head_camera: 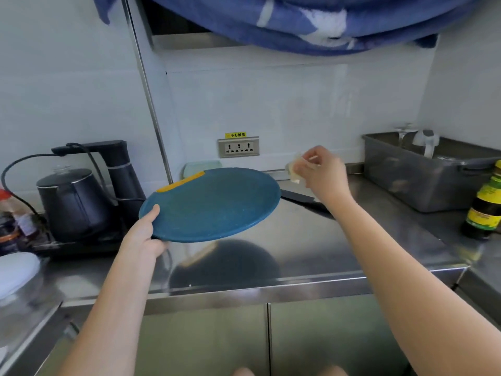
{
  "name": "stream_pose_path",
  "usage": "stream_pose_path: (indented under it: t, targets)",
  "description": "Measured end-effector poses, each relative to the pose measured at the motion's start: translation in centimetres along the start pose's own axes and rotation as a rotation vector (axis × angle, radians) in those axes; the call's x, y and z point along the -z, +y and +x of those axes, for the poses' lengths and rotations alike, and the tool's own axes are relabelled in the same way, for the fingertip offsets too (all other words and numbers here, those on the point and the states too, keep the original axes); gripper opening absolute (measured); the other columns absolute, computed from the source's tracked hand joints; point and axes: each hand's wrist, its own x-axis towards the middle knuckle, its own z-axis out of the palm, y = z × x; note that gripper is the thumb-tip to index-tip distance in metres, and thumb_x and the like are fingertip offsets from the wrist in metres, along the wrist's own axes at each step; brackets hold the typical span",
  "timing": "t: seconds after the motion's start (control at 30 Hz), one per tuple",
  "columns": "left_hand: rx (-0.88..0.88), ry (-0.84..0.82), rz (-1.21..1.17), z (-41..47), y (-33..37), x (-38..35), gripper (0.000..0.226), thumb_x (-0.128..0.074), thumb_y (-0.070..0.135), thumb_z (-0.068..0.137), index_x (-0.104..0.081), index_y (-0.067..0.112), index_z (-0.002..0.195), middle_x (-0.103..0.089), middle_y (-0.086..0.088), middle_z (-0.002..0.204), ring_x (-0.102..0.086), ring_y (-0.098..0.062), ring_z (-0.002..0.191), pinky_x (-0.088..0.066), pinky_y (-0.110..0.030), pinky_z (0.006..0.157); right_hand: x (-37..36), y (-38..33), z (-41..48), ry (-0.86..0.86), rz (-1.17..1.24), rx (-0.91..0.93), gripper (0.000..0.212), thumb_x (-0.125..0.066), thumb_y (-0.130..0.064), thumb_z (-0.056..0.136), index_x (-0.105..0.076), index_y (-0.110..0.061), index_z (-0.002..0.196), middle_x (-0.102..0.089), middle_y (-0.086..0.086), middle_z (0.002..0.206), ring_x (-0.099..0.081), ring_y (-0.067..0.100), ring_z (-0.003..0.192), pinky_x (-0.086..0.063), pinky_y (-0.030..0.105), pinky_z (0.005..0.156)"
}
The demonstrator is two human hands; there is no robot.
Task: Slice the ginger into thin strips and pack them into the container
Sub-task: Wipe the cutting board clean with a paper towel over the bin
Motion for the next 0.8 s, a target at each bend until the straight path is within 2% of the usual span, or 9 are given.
stream_pose_path:
  t: [0.17, 0.27, 0.33, 0.4, 0.47, 0.53, 0.6, 0.7, 0.8]
  targets:
    - [0.026, 0.05, -0.06, 0.0, -0.2, -0.1, 0.012, -0.061, 0.02, 0.093, -0.055, 0.014, 0.084, -0.063, 0.0, 0.081, -0.061, -0.016, 0.066, -0.049, -0.031, 0.05, -1.6, -1.2, 1.1, -0.025, -0.032, 0.063, 0.006, -0.06, -0.011, 0.084, -0.06, -0.014, 0.089, -0.058, -0.007, 0.08, -0.056, 0.011, 0.071, -0.044, 0.021, 0.061]
    - [0.04, 0.039, -0.087, 0.3, 0.0, -0.4, 0.009, -0.061, 0.02, 0.093, -0.057, 0.014, 0.087, -0.064, 0.0, 0.082, -0.063, -0.016, 0.064, -0.056, -0.032, 0.068, -1.4, 0.0, 1.8, -0.007, -0.03, -0.015, 0.004, -0.058, -0.016, 0.086, -0.059, -0.015, 0.091, -0.06, -0.004, 0.079, -0.059, 0.015, 0.07, -0.049, 0.028, 0.066]
    - [0.061, 0.017, -0.137, 0.7, 0.2, -0.8, 0.004, -0.06, 0.018, 0.093, -0.059, 0.014, 0.092, -0.067, 0.002, 0.088, -0.065, -0.016, 0.066, -0.056, -0.03, 0.058, -1.1, 0.9, 2.3, 0.019, -0.025, -0.109, 0.011, -0.055, -0.018, 0.087, -0.061, -0.012, 0.095, -0.062, -0.001, 0.081, -0.06, 0.018, 0.07, -0.051, 0.032, 0.067]
    - [0.106, -0.023, -0.196, 1.4, 0.0, -1.4, 0.005, -0.057, 0.013, 0.095, -0.059, 0.012, 0.098, -0.068, 0.001, 0.107, -0.068, -0.015, 0.083, -0.055, -0.026, 0.049, -0.8, 1.5, 2.6, 0.018, 0.009, -0.243, 0.019, -0.053, -0.014, 0.084, -0.064, -0.005, 0.097, -0.063, 0.003, 0.075, -0.057, 0.017, 0.062, -0.049, 0.03, 0.063]
    - [0.163, -0.067, -0.232, 2.1, -0.6, -2.2, 0.009, -0.051, 0.009, 0.097, -0.057, 0.003, 0.1, -0.06, -0.007, 0.128, -0.061, -0.022, 0.113, -0.057, -0.023, 0.062, -0.8, 2.1, 2.5, -0.036, 0.169, -0.362, 0.017, -0.055, -0.008, 0.084, -0.065, -0.002, 0.096, -0.067, 0.007, 0.073, -0.061, 0.016, 0.058, -0.055, 0.029, 0.066]
    - [0.22, -0.123, -0.276, 2.1, -1.3, -3.2, 0.015, -0.047, 0.007, 0.098, -0.054, -0.002, 0.108, -0.053, -0.014, 0.135, -0.052, -0.028, 0.124, -0.056, -0.027, 0.073, -0.7, 2.4, 2.0, -0.061, 0.317, -0.364, 0.009, -0.06, -0.006, 0.087, -0.066, -0.005, 0.094, -0.07, 0.01, 0.081, -0.066, 0.012, 0.057, -0.058, 0.024, 0.068]
    - [0.209, -0.151, -0.287, 1.9, -1.8, -4.0, 0.013, -0.047, 0.004, 0.097, -0.055, 0.002, 0.108, -0.055, -0.009, 0.132, -0.053, -0.027, 0.123, -0.057, -0.031, 0.075, -0.1, 2.6, 1.9, 0.006, 0.318, -0.274, 0.005, -0.061, -0.009, 0.089, -0.065, -0.01, 0.093, -0.07, 0.006, 0.086, -0.067, 0.013, 0.064, -0.058, 0.022, 0.07]
    - [0.117, -0.126, -0.212, 1.9, -1.8, -4.3, 0.008, -0.051, 0.003, 0.095, -0.057, 0.008, 0.097, -0.061, -0.005, 0.12, -0.058, -0.021, 0.115, -0.049, -0.034, 0.091, 1.5, 2.9, 2.8, 0.097, 0.225, -0.183, 0.002, -0.062, -0.013, 0.09, -0.062, -0.013, 0.088, -0.068, 0.003, 0.085, -0.066, 0.015, 0.069, -0.056, 0.025, 0.072]
    - [0.086, -0.093, -0.154, 2.6, -1.0, -4.0, 0.006, -0.053, 0.005, 0.095, -0.057, 0.01, 0.095, -0.063, -0.004, 0.112, -0.061, -0.019, 0.104, -0.048, -0.031, 0.089, 2.2, 4.4, 4.2, 0.059, 0.063, -0.222, 0.004, -0.06, -0.015, 0.09, -0.06, -0.013, 0.093, -0.063, 0.002, 0.076, -0.059, 0.013, 0.061, -0.048, 0.023, 0.062]
